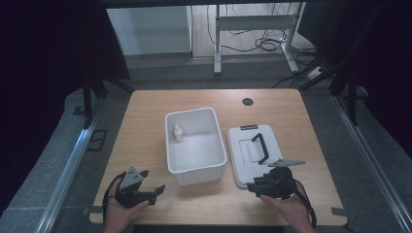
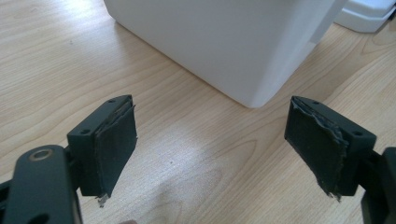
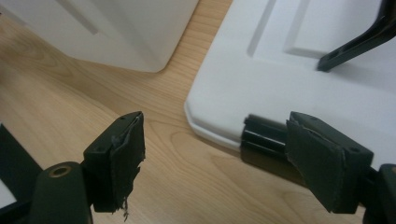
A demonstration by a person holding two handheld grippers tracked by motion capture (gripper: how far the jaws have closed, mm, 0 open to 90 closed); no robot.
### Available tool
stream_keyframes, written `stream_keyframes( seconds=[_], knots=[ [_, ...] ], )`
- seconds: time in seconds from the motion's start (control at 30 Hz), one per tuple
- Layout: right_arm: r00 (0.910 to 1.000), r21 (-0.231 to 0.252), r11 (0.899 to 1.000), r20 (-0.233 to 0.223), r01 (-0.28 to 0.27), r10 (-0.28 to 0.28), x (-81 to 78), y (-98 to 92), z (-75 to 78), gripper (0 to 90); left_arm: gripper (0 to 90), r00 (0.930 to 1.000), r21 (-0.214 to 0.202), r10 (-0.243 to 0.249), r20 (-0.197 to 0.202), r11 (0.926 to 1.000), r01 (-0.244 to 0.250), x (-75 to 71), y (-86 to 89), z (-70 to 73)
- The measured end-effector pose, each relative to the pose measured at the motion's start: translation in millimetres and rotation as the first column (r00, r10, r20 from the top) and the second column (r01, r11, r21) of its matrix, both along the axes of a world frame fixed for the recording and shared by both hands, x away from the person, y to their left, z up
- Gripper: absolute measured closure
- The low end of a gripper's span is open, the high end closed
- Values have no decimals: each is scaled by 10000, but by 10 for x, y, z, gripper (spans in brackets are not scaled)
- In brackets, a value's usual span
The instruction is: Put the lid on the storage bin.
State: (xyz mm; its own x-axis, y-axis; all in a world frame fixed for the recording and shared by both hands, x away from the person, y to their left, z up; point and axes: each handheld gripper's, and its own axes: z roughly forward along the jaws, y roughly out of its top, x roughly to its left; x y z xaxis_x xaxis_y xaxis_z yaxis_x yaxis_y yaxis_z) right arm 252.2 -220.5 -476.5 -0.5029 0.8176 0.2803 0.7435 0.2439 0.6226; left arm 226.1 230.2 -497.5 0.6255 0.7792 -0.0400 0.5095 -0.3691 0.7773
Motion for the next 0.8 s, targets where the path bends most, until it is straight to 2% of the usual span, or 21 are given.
stream_keyframes(
  seconds=[0.07,0.2,0.37,0.57,0.73,0.8],
  knots=[
    [10000,-244,9997,48,31,-30,12,8,31,205,169,10000,67,-1,12,10000,1,0,5,-6],
    [10000,-271,9996,-48,-11,10,42,30,115,205,170,9999,102,130,64,9999,-130,2,51,-12],
    [9996,-414,9991,-272,4,-16,86,38,110,215,176,9995,54,321,81,9995,-321,7,115,-12],
    [9996,-515,9986,-234,120,-132,117,15,154,222,179,9992,43,400,18,9992,-400,-1,116,-23],
    [9993,-575,9982,-318,151,-170,170,-32,196,242,184,10000,246,84,-44,9997,-83,24,-2,-36],
    [9991,-672,9975,-357,213,-238,225,-37,237,257,184,9998,455,-186,-84,9988,189,10,-90,-62]
  ],
)
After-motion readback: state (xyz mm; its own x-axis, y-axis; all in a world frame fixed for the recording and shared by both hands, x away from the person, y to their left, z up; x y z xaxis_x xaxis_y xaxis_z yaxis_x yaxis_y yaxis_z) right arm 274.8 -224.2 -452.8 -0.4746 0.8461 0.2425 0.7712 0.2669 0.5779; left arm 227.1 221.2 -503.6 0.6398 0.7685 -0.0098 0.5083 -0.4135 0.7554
